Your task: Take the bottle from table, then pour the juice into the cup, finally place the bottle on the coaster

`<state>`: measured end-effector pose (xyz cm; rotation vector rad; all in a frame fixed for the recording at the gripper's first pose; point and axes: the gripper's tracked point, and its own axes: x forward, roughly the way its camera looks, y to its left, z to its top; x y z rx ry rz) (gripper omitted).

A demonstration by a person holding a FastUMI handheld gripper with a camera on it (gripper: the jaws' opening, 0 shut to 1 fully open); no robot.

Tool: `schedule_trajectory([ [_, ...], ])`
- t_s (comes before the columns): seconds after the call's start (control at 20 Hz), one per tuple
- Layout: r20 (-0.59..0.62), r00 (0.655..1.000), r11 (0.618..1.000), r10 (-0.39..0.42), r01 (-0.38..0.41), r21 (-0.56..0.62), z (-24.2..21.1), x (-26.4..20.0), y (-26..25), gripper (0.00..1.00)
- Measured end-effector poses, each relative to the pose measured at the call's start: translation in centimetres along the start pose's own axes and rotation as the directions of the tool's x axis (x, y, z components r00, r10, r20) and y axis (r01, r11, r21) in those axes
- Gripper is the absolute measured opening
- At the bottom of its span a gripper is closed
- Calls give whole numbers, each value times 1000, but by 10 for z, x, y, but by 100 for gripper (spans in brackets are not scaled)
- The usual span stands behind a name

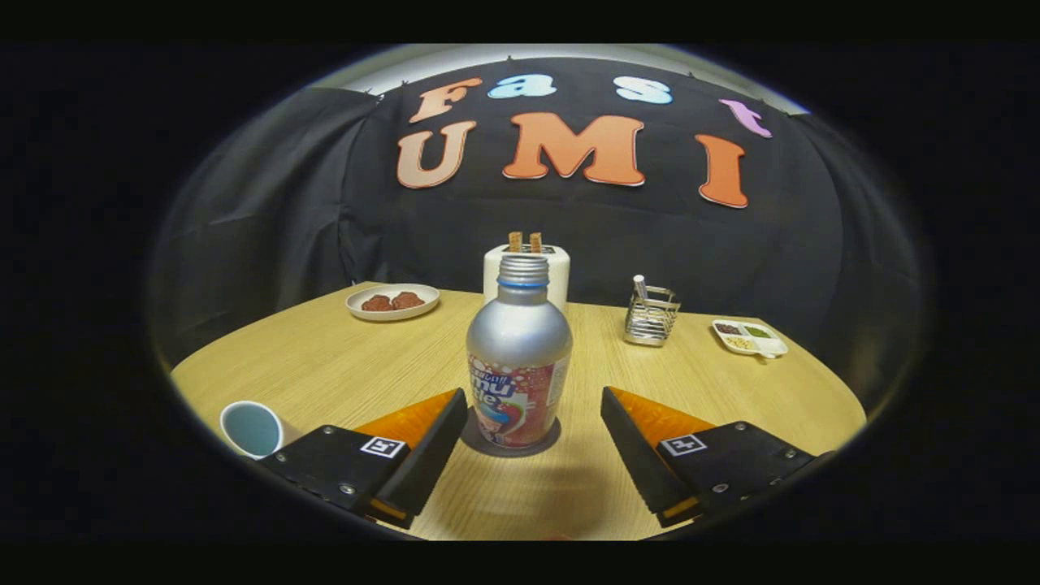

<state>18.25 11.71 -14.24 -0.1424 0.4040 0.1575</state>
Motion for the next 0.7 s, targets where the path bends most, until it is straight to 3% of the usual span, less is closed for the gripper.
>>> schedule_trajectory([
  [0.7, 93, 992, 997, -80, 78, 23, 13, -129, -77, 98],
])
